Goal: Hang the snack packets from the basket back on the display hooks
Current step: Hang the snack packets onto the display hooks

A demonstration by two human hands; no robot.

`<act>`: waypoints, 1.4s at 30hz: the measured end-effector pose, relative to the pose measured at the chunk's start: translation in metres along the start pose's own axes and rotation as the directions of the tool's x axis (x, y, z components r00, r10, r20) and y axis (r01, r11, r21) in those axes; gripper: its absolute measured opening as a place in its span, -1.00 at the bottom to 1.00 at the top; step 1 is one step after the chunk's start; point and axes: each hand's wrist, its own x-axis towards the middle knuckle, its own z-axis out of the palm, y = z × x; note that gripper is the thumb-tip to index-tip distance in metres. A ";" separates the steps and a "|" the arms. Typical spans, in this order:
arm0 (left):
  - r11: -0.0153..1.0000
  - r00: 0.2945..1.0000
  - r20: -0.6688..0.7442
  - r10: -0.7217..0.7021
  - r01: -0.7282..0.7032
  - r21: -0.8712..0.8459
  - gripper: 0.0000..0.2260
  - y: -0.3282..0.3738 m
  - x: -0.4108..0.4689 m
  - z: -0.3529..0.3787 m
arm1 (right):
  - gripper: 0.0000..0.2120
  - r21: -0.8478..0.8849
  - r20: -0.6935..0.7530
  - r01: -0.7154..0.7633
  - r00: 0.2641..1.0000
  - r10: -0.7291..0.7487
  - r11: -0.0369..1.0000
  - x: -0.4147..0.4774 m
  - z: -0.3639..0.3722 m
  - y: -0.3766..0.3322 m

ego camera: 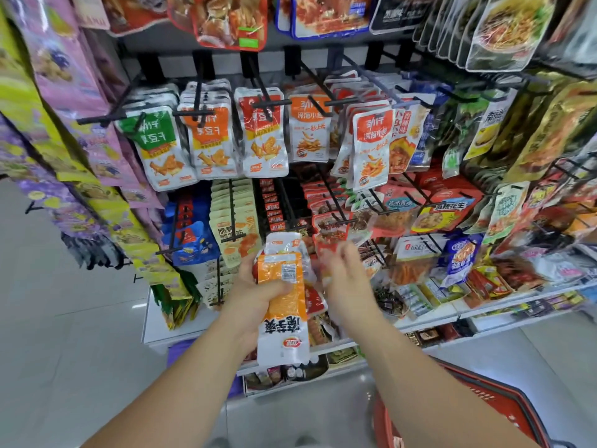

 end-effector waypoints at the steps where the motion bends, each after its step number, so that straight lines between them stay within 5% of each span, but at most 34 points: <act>1: 1.000 1.000 0.010 0.012 -0.012 0.005 -0.38 0.001 -0.002 0.004 | -0.79 -0.092 0.006 0.040 0.999 -0.040 0.995 -0.004 0.011 0.003; 5: 1.000 1.000 -0.013 0.024 -0.024 -0.006 -0.33 0.005 -0.005 0.005 | -0.75 -0.122 0.051 0.147 0.989 -0.141 0.982 -0.008 0.024 0.010; 8: 0.999 1.000 -0.012 0.013 -0.013 -0.053 -0.37 0.008 -0.006 0.000 | -0.97 -0.101 0.086 0.110 0.991 -0.101 0.989 -0.004 0.019 0.012; 13: 0.995 1.000 -0.024 -0.001 -0.001 -0.101 -0.31 0.014 -0.010 -0.003 | -0.56 -0.085 0.020 -0.063 0.998 0.065 0.994 0.003 0.007 -0.004; 16: 0.990 1.000 -0.013 0.013 -0.015 -0.137 -0.34 0.020 -0.016 -0.001 | -0.79 -0.084 0.071 -0.081 0.994 0.087 0.993 0.007 0.001 -0.018; 22: 0.976 0.997 0.006 0.083 -0.080 -0.202 -0.35 0.040 -0.026 0.012 | -0.82 -0.027 0.138 0.004 0.990 0.000 1.000 0.009 -0.007 -0.053; 38: 0.919 0.928 -0.213 0.305 -0.345 -0.189 -0.44 0.095 -0.036 -0.019 | -0.93 0.049 0.136 0.225 0.964 -0.230 0.973 0.026 0.025 -0.133; 42: 0.906 0.916 -0.230 0.329 -0.375 -0.197 -0.42 0.104 -0.036 -0.029 | -0.41 0.057 0.138 0.234 0.961 -0.239 0.971 0.033 0.044 -0.146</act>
